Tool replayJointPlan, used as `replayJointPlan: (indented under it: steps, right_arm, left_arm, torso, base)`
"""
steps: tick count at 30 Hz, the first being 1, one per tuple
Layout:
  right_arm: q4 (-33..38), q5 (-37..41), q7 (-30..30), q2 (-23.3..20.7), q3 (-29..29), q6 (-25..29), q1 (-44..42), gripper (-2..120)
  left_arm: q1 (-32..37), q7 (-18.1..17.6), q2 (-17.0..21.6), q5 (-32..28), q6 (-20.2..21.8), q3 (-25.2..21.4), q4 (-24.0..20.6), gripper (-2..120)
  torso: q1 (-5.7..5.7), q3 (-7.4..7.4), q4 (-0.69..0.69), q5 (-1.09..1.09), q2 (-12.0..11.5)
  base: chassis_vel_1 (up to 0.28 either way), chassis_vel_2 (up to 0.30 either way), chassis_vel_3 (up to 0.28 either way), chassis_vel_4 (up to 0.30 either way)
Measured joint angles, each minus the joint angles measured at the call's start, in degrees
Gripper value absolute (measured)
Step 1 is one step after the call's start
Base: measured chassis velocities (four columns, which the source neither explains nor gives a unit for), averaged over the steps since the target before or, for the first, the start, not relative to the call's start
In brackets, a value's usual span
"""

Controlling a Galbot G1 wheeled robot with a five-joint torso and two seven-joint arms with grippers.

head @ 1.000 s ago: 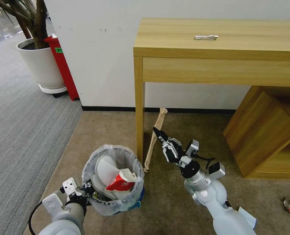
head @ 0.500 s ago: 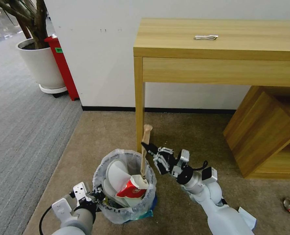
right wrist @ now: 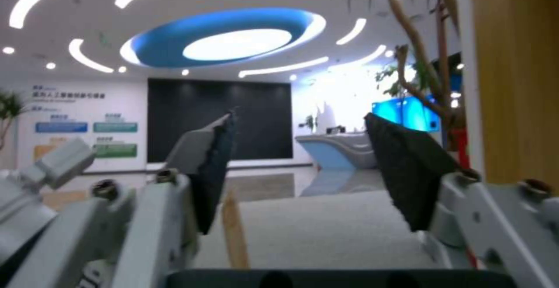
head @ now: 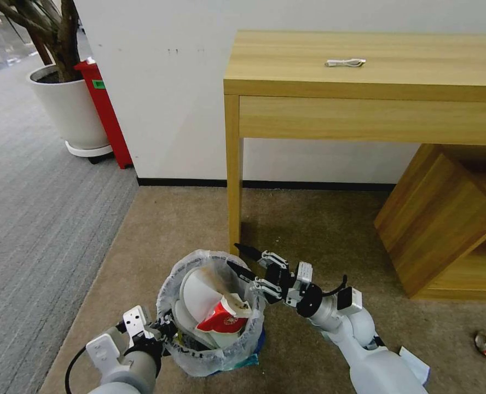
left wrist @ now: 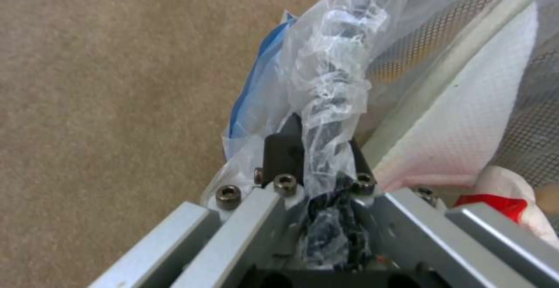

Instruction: Pick up the trash bin and place the garbage on the floor into it.

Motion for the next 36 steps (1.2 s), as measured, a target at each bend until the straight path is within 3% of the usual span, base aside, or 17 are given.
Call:
replayJointPlan:
  steps: [2, 5, 6, 9, 13, 26, 36]
  right_arm:
    - [0.6, 0.7, 1.7, -0.1, 0.4, 0.1, -0.3, 68]
    - [3.1, -1.3, 13.4, -0.5, 2.5, 0.7, -1.4, 83]
    - [3.1, -1.3, 13.4, -0.5, 2.5, 0.7, -1.4, 83]
    - [4.3, -5.9, 21.9, -0.9, 6.9, 2.9, -2.5, 97]
    - [4.0, -9.4, 26.4, -0.6, 11.3, 4.8, -3.8, 100]
    - [2.7, -9.9, 28.3, 0.1, 20.8, 8.9, -9.7, 100]
    - [2.3, -10.5, 28.5, 0.8, 20.9, 9.9, -10.2, 100]
  left_arm:
    - [-0.3, -0.3, 0.2, -0.2, 0.0, -0.6, 0.3, 1]
    - [-1.1, -1.2, 1.1, -0.3, 0.1, -2.5, 1.2, 1]
    - [-1.1, -1.2, 1.1, -0.3, 0.1, -2.5, 1.2, 1]
    - [-1.2, -1.8, 2.2, -0.2, 0.1, -3.9, 1.4, 1]
    - [-1.2, -1.9, 3.1, 0.2, 0.2, -4.9, 1.2, 1]
    - [-1.1, -1.9, 3.3, 0.4, -0.3, -4.2, 0.3, 1]
    - [-0.2, -1.6, 3.8, 0.3, -0.9, -4.0, 0.0, 1]
  torso:
    - [0.0, 0.0, 0.0, 0.0, 0.0]
    - [0.0, 0.0, 0.0, -0.01, 0.0]
    - [0.0, 0.0, 0.0, -0.01, 0.0]
    - [0.0, 0.0, 0.0, -0.01, 0.0]
    - [0.0, 0.0, 0.0, -0.01, 0.0]
    - [0.0, 0.0, -0.01, 0.0, 0.0]
    - [0.0, 0.0, 0.0, 0.0, 0.0]
  base:
    - [0.0, 0.0, 0.0, 0.0]
    - [0.0, 0.0, 0.0, 0.0]
    - [0.0, 0.0, 0.0, 0.0]
    - [0.0, 0.0, 0.0, 0.0]
    - [0.0, 0.0, 0.0, 0.0]
    - [0.0, 0.0, 0.0, 0.0]
    - [0.0, 0.0, 0.0, 0.0]
